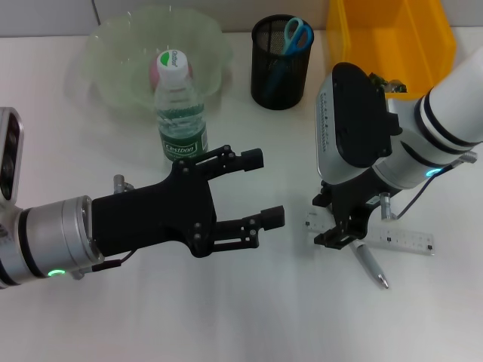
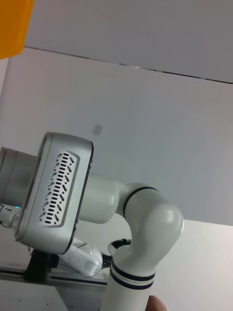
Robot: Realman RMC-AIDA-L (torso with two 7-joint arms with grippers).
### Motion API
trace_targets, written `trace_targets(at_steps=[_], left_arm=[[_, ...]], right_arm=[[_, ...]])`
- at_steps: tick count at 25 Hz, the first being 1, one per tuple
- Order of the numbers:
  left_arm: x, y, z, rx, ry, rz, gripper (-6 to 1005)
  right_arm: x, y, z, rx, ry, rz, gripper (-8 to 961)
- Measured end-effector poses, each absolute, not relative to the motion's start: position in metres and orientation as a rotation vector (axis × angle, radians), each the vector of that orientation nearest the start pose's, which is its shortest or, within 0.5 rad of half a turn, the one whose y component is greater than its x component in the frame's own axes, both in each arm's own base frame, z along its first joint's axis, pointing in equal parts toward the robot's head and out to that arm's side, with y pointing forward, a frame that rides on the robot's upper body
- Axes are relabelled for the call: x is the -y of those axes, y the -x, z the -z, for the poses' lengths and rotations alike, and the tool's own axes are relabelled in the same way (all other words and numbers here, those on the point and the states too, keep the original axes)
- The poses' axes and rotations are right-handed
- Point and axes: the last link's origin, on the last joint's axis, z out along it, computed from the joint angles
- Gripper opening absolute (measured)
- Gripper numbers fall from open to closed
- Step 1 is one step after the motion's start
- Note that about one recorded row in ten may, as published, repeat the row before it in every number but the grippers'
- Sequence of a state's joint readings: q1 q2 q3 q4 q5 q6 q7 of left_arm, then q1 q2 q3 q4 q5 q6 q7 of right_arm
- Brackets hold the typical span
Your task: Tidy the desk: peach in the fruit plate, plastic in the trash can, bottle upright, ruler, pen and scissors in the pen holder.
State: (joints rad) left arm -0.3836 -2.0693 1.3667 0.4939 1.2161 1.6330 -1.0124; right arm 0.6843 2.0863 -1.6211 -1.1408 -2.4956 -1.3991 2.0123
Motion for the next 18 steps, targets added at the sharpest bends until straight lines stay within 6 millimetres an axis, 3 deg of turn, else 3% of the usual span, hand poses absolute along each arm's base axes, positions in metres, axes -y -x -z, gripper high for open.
trace_targets(at_steps=[18], left_arm=[[-0.2694,0.2270,0.0469,0.320,2.721,1.233,831]], right_arm=[[-0.3472,-0.1717,0.0726,-0.009,2.964,0.679,622]])
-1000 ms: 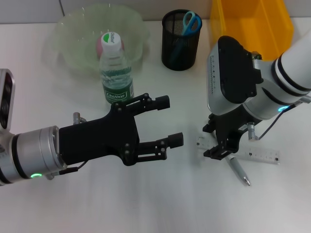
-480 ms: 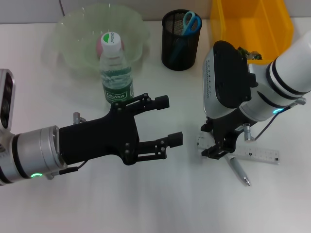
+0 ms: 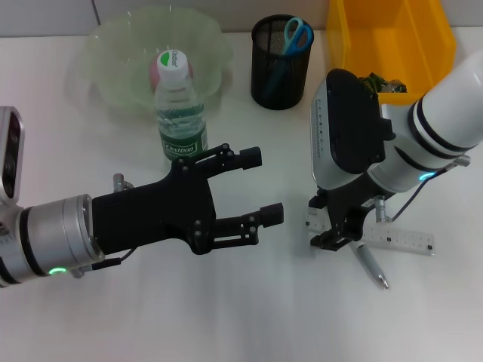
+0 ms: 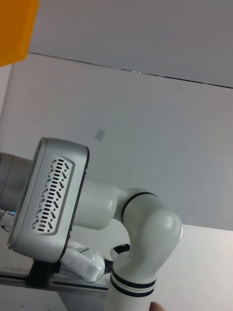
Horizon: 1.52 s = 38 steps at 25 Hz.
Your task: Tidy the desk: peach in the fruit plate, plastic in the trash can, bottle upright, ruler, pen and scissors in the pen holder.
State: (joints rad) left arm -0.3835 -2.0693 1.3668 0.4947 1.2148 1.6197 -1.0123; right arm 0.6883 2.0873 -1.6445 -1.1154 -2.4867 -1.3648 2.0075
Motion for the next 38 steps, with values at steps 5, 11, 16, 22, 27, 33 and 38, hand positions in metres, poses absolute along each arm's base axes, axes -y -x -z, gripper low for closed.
trace_targets(at_steps=[5,11,16,22,27,33,38], left_arm=[[-0.2695,0.2273,0.0471,0.322,2.721,1.230,831],[-0.2694,0.2274,0.0472,0.322,2.722,1.230,831],[-0.2694,0.2274,0.0472,0.323,2.722,1.229,831],[-0.2691,0.2279,0.0472,0.325,2.721,1.228,831],[-0.2689,0.2281,0.0469,0.324,2.719,1.228,831],[-0.2693,0.2276,0.0468,0.323,2.719,1.230,831],[-0.2701,0.2270,0.0469,0.320,2.719,1.230,831]], right_arm=[[-0.3472,-0.1712,0.0734,-0.004,2.964,0.677,623],[-0.3476,-0.1745,0.0753,-0.015,2.961,0.679,624],[-0.3465,-0.1749,0.0777,-0.003,2.962,0.689,622],[-0.3463,-0.1744,0.0783,0.004,2.962,0.690,615],[-0.3468,-0.1743,0.0789,0.005,2.958,0.686,592],[-0.3472,-0.1737,0.0792,0.005,2.956,0.686,544],[-0.3472,-0.1736,0.0793,0.007,2.956,0.687,528]])
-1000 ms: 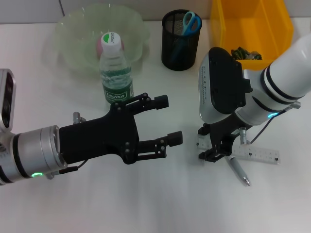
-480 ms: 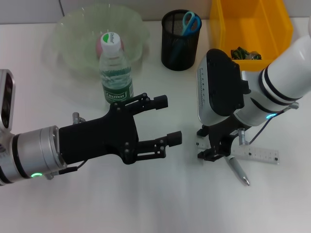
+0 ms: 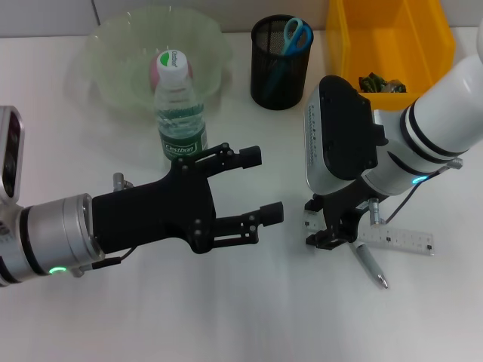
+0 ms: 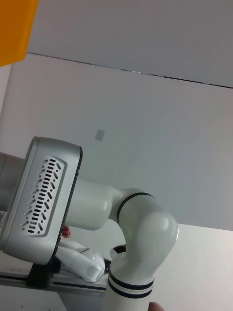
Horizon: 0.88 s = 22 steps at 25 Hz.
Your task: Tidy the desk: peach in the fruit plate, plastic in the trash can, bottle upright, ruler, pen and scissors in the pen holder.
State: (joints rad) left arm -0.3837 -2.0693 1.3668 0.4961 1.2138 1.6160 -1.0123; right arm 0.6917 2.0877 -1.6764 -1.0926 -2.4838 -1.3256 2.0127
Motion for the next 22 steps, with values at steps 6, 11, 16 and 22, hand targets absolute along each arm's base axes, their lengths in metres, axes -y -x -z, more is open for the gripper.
trace_targets(at_steps=[6,11,16,22], left_arm=[[-0.2709,0.2265,0.0465,0.315,2.716,1.229,831],[-0.2712,0.2265,0.0465,0.315,2.715,1.226,831],[-0.2719,0.2266,0.0460,0.316,2.710,1.227,831],[-0.2727,0.2271,0.0462,0.320,2.707,1.220,831]], right_arm=[[-0.3467,-0.1734,0.0803,0.015,2.957,0.695,519],[-0.3460,-0.1735,0.0811,0.023,2.959,0.702,512],[-0.3470,-0.1742,0.0811,0.028,2.952,0.696,436],[-0.3471,-0.1752,0.0804,0.021,2.949,0.690,399]])
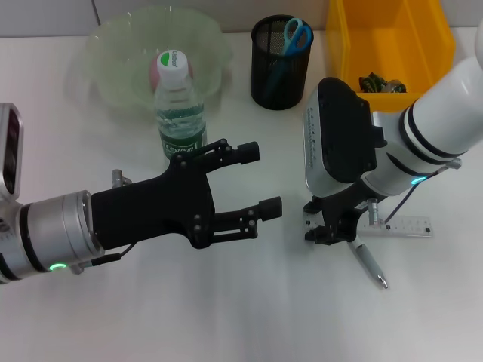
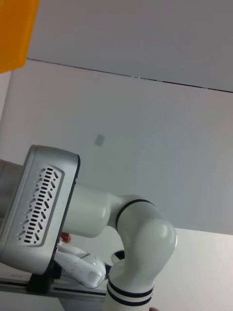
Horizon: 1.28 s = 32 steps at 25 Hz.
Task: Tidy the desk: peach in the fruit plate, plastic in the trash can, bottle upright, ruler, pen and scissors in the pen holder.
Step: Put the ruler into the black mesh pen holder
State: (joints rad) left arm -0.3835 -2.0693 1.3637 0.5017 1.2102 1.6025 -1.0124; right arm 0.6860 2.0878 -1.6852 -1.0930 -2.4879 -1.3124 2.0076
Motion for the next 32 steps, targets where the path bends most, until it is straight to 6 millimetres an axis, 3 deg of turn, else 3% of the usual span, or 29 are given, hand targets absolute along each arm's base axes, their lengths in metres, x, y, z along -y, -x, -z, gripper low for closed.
trace_targets(at_steps=[8,18,32], left_arm=[[-0.273,0.227,0.046,0.318,2.706,1.218,831],[-0.272,0.229,0.047,0.316,2.703,1.211,831],[-0.272,0.229,0.047,0.310,2.703,1.212,831]], right_arm=[[-0.345,-0.174,0.074,0.023,2.928,0.646,398],[-0.337,-0.156,0.052,-0.001,2.865,0.464,397],[-0.340,-0.149,-0.010,-0.169,2.732,0.124,396]])
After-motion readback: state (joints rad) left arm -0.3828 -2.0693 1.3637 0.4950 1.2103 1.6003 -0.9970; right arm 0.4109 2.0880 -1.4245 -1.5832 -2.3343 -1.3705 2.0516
